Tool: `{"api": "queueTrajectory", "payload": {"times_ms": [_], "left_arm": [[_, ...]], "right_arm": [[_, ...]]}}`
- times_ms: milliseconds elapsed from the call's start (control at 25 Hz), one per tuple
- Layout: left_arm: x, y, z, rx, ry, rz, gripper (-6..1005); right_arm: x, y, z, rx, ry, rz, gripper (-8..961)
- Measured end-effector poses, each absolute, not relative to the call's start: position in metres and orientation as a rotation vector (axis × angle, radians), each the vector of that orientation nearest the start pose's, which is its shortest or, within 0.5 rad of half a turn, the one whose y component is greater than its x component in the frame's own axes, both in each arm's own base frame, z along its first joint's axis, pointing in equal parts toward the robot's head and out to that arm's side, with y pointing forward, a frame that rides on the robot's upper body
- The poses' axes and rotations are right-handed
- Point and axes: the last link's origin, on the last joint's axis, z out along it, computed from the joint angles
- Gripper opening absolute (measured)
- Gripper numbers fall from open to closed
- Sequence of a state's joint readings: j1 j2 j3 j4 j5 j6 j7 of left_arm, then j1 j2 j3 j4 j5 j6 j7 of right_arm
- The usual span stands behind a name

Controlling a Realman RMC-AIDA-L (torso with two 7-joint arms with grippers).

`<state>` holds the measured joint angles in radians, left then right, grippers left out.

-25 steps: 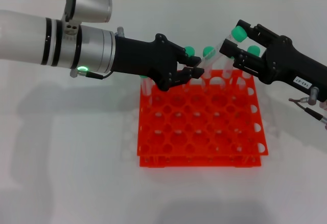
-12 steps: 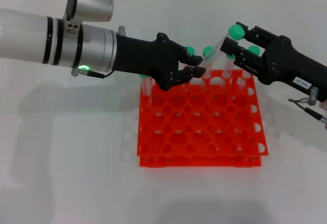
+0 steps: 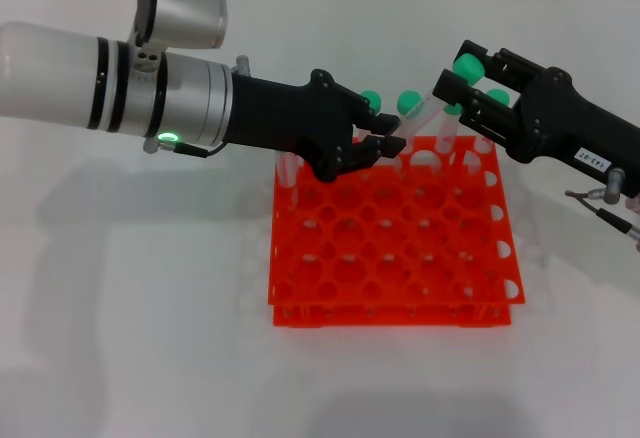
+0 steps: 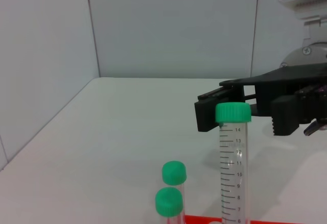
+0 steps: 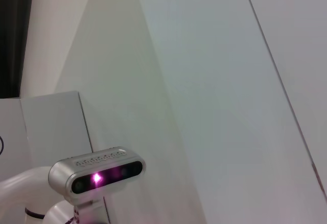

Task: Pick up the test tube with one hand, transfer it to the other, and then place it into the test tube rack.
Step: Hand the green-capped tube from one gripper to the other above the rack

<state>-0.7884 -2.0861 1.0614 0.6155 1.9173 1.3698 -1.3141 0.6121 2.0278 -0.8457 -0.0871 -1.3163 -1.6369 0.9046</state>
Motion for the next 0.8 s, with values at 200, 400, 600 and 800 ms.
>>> {"api": "queueTrajectory", "payload": {"times_ms": [200,400,600,800], "left_arm": [[-0.1629,0.3781,-0.0544,-2.976,-0.079,-0.483,184],[-0.162,0.3781,-0.0542,-2.974,-0.075,-0.49,184],[-0.16,0.3764,-0.0561,-2.98,-0.065,-0.509,185],[-0.1606,0.3759,-0.0567,-2.982,-0.07,-0.511,183]], "right_arm": [[0.2316,0.3243,-0.0207,-2.353,0.489,1.352,539],[0.2315,0.3244,-0.0211,-2.357,0.49,1.349,537],[0.2308,0.3246,-0.0208,-2.356,0.48,1.352,505],[0.2305,0.3249,-0.0204,-2.355,0.48,1.353,372]]}}
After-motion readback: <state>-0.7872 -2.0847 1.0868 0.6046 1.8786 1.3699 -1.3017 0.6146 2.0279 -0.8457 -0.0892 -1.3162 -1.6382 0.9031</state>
